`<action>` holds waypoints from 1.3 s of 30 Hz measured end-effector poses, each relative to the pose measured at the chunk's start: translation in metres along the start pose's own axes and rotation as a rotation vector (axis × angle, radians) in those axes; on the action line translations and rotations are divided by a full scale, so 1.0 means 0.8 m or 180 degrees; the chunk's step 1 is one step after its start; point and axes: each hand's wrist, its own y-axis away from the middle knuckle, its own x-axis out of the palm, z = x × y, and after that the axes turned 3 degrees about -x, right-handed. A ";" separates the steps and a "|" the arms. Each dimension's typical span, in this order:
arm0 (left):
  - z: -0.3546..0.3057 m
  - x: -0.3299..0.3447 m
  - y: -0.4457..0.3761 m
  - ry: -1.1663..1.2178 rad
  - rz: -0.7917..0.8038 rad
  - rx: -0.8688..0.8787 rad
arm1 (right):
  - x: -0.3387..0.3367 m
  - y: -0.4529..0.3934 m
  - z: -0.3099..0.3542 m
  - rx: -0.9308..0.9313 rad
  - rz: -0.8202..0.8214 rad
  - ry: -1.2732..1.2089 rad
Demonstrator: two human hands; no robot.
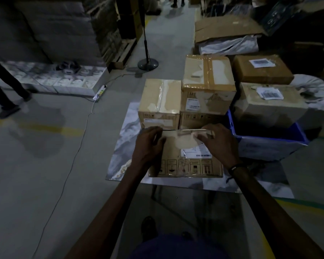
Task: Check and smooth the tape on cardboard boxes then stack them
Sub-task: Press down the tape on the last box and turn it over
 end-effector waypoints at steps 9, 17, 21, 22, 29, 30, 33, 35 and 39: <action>0.009 0.053 -0.061 -0.0750 0.0987 0.0051 | 0.045 -0.037 -0.035 -0.0052 0.0258 0.0097; -0.001 0.065 -0.082 -0.1121 0.1286 -0.0145 | 0.067 -0.045 -0.035 -0.0400 0.0135 0.0423; -0.020 0.071 -0.076 -0.1050 0.0872 0.0341 | 0.067 -0.049 -0.037 -0.0363 0.0196 0.0420; -0.023 0.074 -0.073 -0.1028 0.0834 0.0395 | 0.067 -0.049 -0.038 -0.0366 0.0214 0.0404; -0.018 0.083 -0.075 -0.1089 0.0990 0.0373 | 0.068 -0.048 -0.033 -0.0223 0.0294 0.0382; -0.017 0.080 -0.074 -0.0891 0.1111 0.0323 | 0.067 -0.048 -0.031 -0.0211 0.0334 0.0331; -0.013 0.067 -0.068 -0.0212 0.1426 -0.0052 | 0.067 -0.046 -0.032 -0.0214 0.0579 0.0207; -0.013 0.063 -0.065 -0.0062 0.1411 -0.0148 | 0.069 -0.044 -0.033 -0.0199 0.0701 0.0220; -0.023 0.067 -0.065 -0.0244 0.1372 -0.0041 | 0.069 -0.040 -0.033 -0.0225 0.0691 0.0298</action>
